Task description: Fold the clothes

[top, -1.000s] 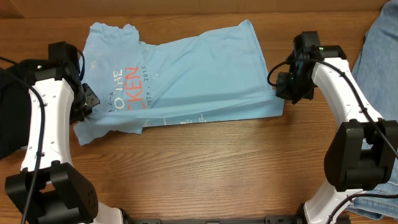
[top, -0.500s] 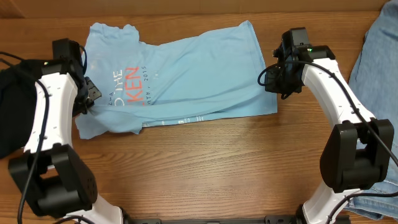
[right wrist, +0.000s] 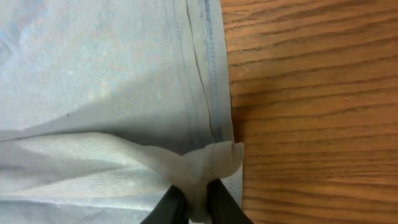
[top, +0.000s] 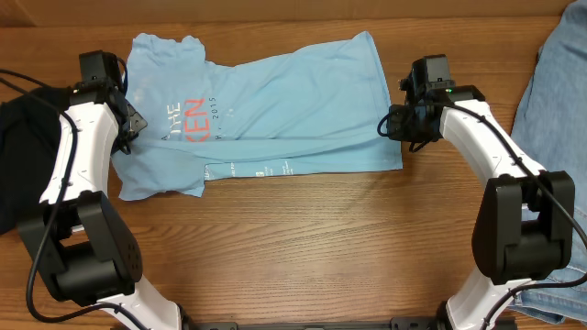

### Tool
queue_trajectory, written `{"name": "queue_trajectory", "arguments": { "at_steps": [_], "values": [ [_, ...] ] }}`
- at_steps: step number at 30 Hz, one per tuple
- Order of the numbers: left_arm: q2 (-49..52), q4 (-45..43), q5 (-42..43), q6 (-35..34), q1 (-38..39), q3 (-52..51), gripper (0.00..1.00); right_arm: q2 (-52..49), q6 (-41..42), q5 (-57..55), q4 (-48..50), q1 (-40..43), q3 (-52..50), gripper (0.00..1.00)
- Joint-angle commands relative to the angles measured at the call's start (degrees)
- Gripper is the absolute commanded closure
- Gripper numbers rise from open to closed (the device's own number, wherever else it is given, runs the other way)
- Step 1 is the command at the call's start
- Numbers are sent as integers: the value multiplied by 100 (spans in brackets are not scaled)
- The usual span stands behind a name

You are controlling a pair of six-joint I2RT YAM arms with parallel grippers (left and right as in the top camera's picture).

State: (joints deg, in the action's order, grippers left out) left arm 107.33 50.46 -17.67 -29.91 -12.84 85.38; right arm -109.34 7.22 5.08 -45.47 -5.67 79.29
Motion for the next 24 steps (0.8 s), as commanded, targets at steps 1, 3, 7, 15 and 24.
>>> {"name": "queue_trajectory", "arguments": {
  "at_steps": [1,3,7,15,24],
  "values": [
    [74,-79,122,-98,-26,7,62,184,-17,-52,68,17,-33,46],
    [79,-20,120,-92,-26,7,53,184,-15,-164,37,17,-33,39],
    [79,437,140,-31,-24,7,48,184,-17,-199,-177,17,-33,41],
    [79,1950,374,55,-26,-138,47,184,-20,20,192,15,-997,57],
    [79,1276,380,55,-26,-1191,39,181,-17,15,754,17,-2096,59]
  ]
}}
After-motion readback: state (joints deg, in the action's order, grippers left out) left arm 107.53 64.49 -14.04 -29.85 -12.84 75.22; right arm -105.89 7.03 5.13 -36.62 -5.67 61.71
